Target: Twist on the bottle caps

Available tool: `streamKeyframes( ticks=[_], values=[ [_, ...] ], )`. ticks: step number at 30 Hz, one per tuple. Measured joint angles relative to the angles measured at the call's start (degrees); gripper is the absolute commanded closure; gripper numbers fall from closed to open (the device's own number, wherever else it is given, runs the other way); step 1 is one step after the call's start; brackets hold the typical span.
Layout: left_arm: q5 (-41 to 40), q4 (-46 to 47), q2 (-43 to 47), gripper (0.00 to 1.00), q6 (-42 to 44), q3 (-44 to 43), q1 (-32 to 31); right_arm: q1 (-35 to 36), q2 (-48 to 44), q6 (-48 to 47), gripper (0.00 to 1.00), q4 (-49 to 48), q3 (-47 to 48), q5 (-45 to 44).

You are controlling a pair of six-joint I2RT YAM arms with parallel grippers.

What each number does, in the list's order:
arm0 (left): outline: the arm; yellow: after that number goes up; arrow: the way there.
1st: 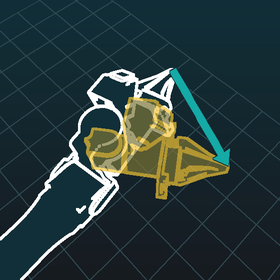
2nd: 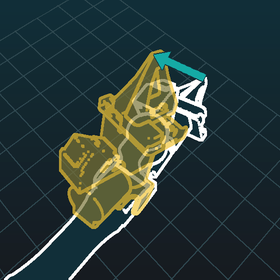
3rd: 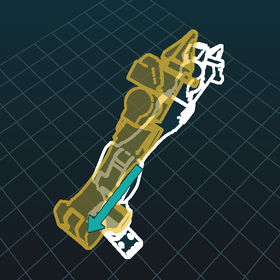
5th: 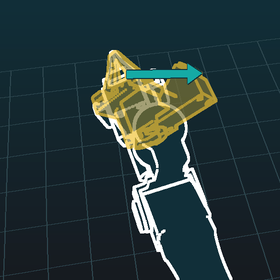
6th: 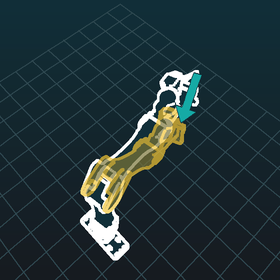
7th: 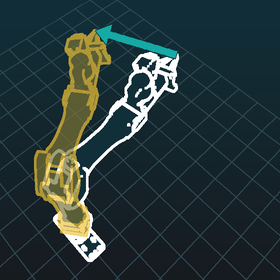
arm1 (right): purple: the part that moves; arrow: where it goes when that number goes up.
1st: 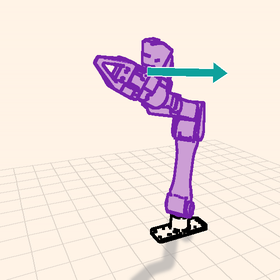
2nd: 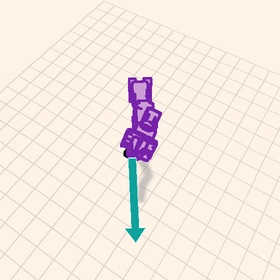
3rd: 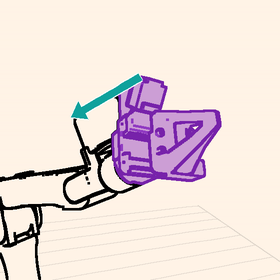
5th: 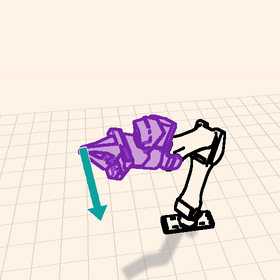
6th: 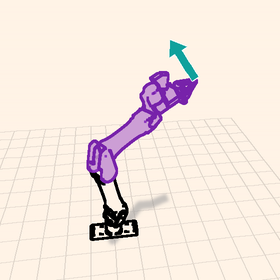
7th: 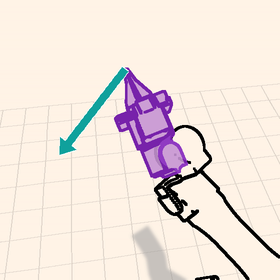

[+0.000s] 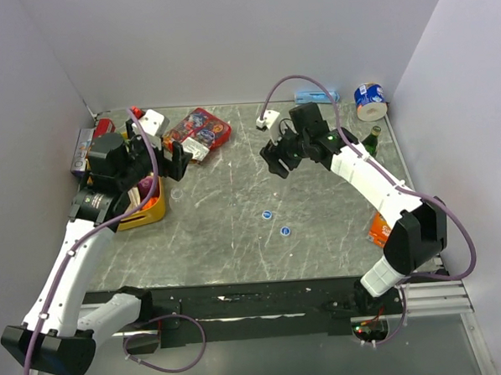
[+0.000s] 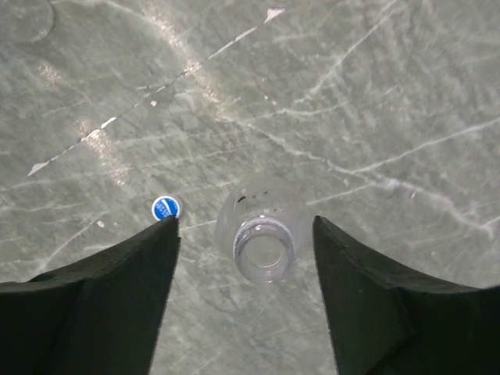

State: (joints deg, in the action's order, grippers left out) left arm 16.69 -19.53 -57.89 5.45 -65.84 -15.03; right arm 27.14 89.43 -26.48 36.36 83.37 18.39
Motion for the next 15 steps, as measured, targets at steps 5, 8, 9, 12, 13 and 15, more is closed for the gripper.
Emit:
streamKeyframes(
  ticks=[5,8,9,12,13,15],
  values=[
    [0.0,0.1,-0.1,0.04,0.2,0.0,0.0,0.0,0.1,0.2,0.39,0.9,0.5,-1.9],
    [0.2,0.6,-0.3,0.04,0.1,0.0,0.0,0.0,0.1,0.3,0.45,1.0,0.5,-2.6],
    [0.5,0.9,-0.6,0.04,0.1,0.0,0.0,0.0,0.1,0.3,0.51,1.0,0.5,-2.7],
    [1.8,2.3,-1.9,0.04,0.1,0.0,0.0,0.1,0.1,0.2,0.72,1.0,0.4,-2.8],
    [2.6,2.8,-2.5,0.04,0.1,0.0,0.0,0.1,0.1,0.2,0.78,1.0,0.3,-2.8],
    [4.2,3.4,-4.2,0.04,-0.1,-0.2,-0.3,0.1,0.1,0.0,0.95,0.8,0.3,-2.9]
  ],
)
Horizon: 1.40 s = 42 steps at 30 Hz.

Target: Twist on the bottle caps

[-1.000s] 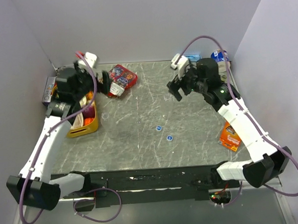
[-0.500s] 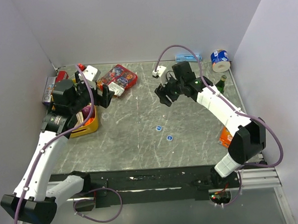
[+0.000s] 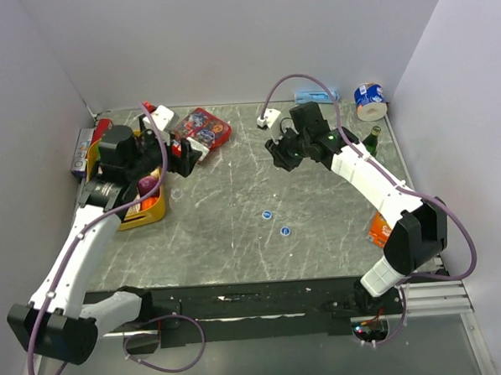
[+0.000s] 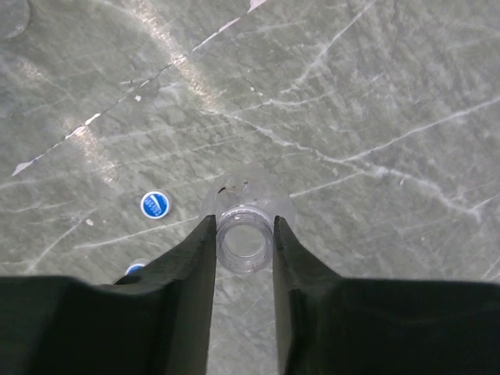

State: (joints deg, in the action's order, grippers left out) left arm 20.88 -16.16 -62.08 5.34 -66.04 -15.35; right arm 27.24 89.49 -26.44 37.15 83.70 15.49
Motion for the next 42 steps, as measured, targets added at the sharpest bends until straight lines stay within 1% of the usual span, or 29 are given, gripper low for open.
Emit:
streamKeyframes(
  ticks=[1,2,5,9,12,14,17,21,26,32,36,40,42],
  values=[
    [0.9,0.4,-0.9,0.04,0.0,-0.2,-0.2,0.0,0.0,-0.1,0.99,0.0,0.0,0.0],
    [1.7,0.7,-1.8,0.04,-0.1,-0.3,-0.5,0.0,0.0,-0.2,1.0,0.1,0.0,0.1],
    [4.5,2.3,-4.2,0.04,0.0,-0.5,-1.9,0.0,0.0,-0.7,1.0,2.3,1.3,1.3],
    [7.8,5.1,-6.4,0.04,1.7,-0.3,-6.2,0.0,-0.4,-0.9,1.0,8.0,8.3,4.1],
    [5.9,11.0,-7.2,0.04,2.8,2.0,-10.9,0.0,-0.6,1.8,1.0,10.6,16.5,4.7],
    [3.5,16.3,-7.6,0.04,3.9,5.0,-14.5,0.0,-0.7,5.5,1.0,11.6,22.7,4.8],
    [0.2,20.8,-9.3,0.04,5.9,7.0,-18.3,0.0,-1.6,10.1,1.0,11.7,26.8,4.9],
    [-3.0,26.0,-12.7,0.04,8.0,7.3,-21.2,0.0,-2.4,14.4,1.0,12.6,27.8,5.6],
    [-4.3,30.1,-15.1,0.04,9.2,7.3,-22.1,0.0,-2.4,17.8,1.0,14.0,28.2,7.1],
    [-2.5,31.8,-17.3,0.04,9.7,7.3,-23.5,-0.4,-2.4,19.7,1.0,14.2,28.4,8.2],
    [-1.0,31.5,-18.8,0.04,10.1,7.2,-24.1,-0.2,-2.5,21.9,1.0,14.1,28.8,10.6],
    [-0.8,31.3,-19.4,0.01,10.3,7.2,-24.2,-0.2,-2.6,23.7,1.0,13.9,28.9,12.1],
    [-1.0,31.7,-19.4,0.06,10.3,7.2,-24.2,-0.2,-2.6,24.2,1.0,13.9,28.9,12.7]
  ],
)
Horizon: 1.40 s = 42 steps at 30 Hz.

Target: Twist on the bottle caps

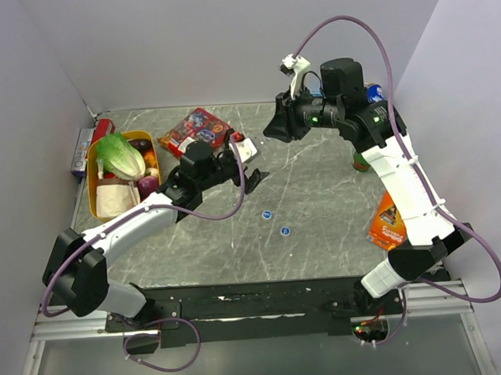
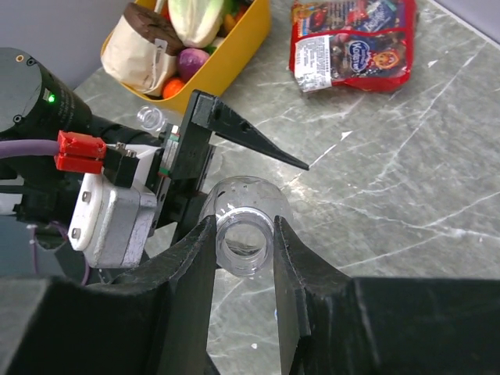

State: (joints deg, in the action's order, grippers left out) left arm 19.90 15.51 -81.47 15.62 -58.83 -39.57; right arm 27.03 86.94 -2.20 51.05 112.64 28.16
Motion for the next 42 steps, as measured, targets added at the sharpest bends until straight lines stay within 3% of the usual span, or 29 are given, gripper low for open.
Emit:
streamKeyframes(
  ticks=[5,6,7,11,12,13,14,16,21,22,24,25,27,28,32,36,42],
  values=[
    [-0.3,0.7,0.0,0.25,0.0,0.0,-0.1,0.0,-0.1,0.5,1.0,0.0,0.0,0.6],
    [-0.2,0.7,0.0,0.26,-0.1,0.0,-0.1,0.0,-0.2,0.5,0.99,0.0,0.0,0.6],
    [-0.1,0.6,0.0,0.32,-0.1,0.0,-0.1,0.0,-0.2,0.5,0.91,-0.1,-0.1,0.5],
    [1.0,0.9,0.0,0.43,-0.3,0.2,-0.1,0.0,-0.7,0.5,0.89,0.1,-0.3,0.1],
    [1.3,1.1,0.2,0.46,-0.4,0.4,-0.1,0.0,-0.8,0.5,0.84,0.2,-0.4,0.0],
    [1.6,1.4,0.3,0.5,-0.5,0.7,-0.1,0.0,-0.9,0.6,0.64,0.3,-0.4,0.0],
    [1.9,1.4,0.6,0.5,-0.7,1.0,-0.1,0.0,-0.9,0.7,0.54,0.5,-0.4,0.0],
    [2.3,1.4,0.9,0.55,-1.2,1.4,-0.1,0.1,-0.9,0.6,0.42,0.8,-0.4,0.1],
    [2.8,0.8,2.1,0.64,-1.6,3.0,-0.1,-3.1,-2.5,-3.5,0.28,0.4,-0.9,3.9],
    [2.7,0.5,2.7,0.76,-1.7,3.4,0.0,-5.4,-4.1,-5.2,0.25,-1.0,-2.3,5.6],
    [2.7,-0.4,4.0,0.85,-1.8,4.0,0.2,-10.1,-8.9,-8.6,0.23,-4.1,-7.2,7.6],
    [2.7,-0.7,4.6,0.96,-1.8,4.3,0.4,-12.5,-11.8,-11.8,0.2,-4.3,-9.9,7.9],
    [2.6,-1.4,6.1,0.99,-2.0,4.3,0.5,-14.7,-17.5,-18.9,0.17,-5.0,-16.4,8.2],
    [2.6,-1.5,6.8,0.99,-2.3,4.3,0.6,-14.6,-19.0,-21.5,0.1,-5.0,-19.0,8.5],
    [2.3,-1.7,9.8,0.99,-4.1,4.3,0.8,-13.0,-23.2,-34.2,0.18,-4.7,-32.3,10.2],
    [1.2,-2.1,11.4,0.99,-5.9,3.5,0.9,-9.1,-17.9,-46.8,0.31,-2.3,-41.1,10.4],
    [-0.8,-1.9,12.6,0.99,-8.3,1.6,2.1,0.1,-10.1,-65.0,0.33,-2.3,-52.7,5.7]
  ],
)
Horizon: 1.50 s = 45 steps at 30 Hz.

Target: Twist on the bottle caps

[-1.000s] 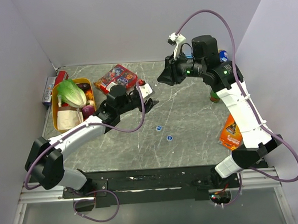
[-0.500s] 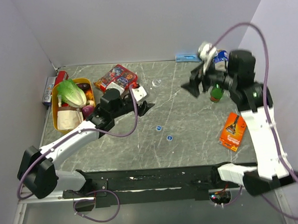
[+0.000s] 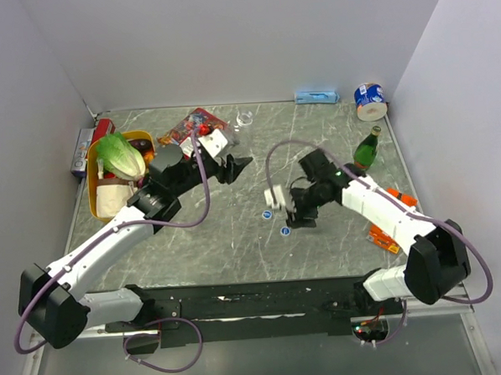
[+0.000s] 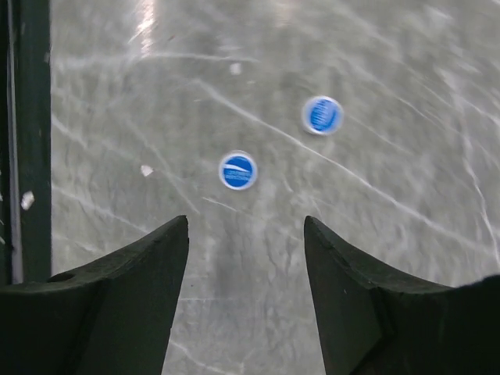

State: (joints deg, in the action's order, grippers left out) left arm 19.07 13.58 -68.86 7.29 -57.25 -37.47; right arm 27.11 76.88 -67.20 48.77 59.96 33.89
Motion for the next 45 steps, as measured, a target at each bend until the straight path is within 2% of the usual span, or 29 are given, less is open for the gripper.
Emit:
streamKeyframes(
  ticks=[5,10,20,27,38,44,45],
  values=[
    [-0.4,0.3,0.8,0.99,-1.0,0.0,1.8,3.8,2.9,-9.8,0.35,-3.0,-4.1,-2.8],
    [-0.5,0.2,0.8,0.99,-1.9,0.0,2.8,4.7,8.3,-13.3,0.39,-6.3,-4.9,-4.6],
    [-0.5,0.0,0.8,0.99,-2.2,0.0,4.1,5.5,12.9,-16.7,0.4,-7.6,-4.9,-6.3],
    [-0.5,0.0,0.8,0.99,-2.2,0.0,4.6,6.7,15.2,-17.2,0.48,-9.3,-4.9,-6.9],
    [-0.5,0.0,0.8,0.98,-2.2,0.2,4.9,7.5,16.0,-18.8,0.5,-10.1,-7.0,-7.8],
    [-0.5,0.0,0.8,0.98,-2.2,0.6,4.9,8.1,15.9,-18.3,0.59,-11.1,-7.7,-8.0],
    [-0.5,0.0,0.8,0.98,-2.2,0.7,4.9,8.2,15.8,-18.1,0.65,-11.3,-7.7,-8.0]
  ],
)
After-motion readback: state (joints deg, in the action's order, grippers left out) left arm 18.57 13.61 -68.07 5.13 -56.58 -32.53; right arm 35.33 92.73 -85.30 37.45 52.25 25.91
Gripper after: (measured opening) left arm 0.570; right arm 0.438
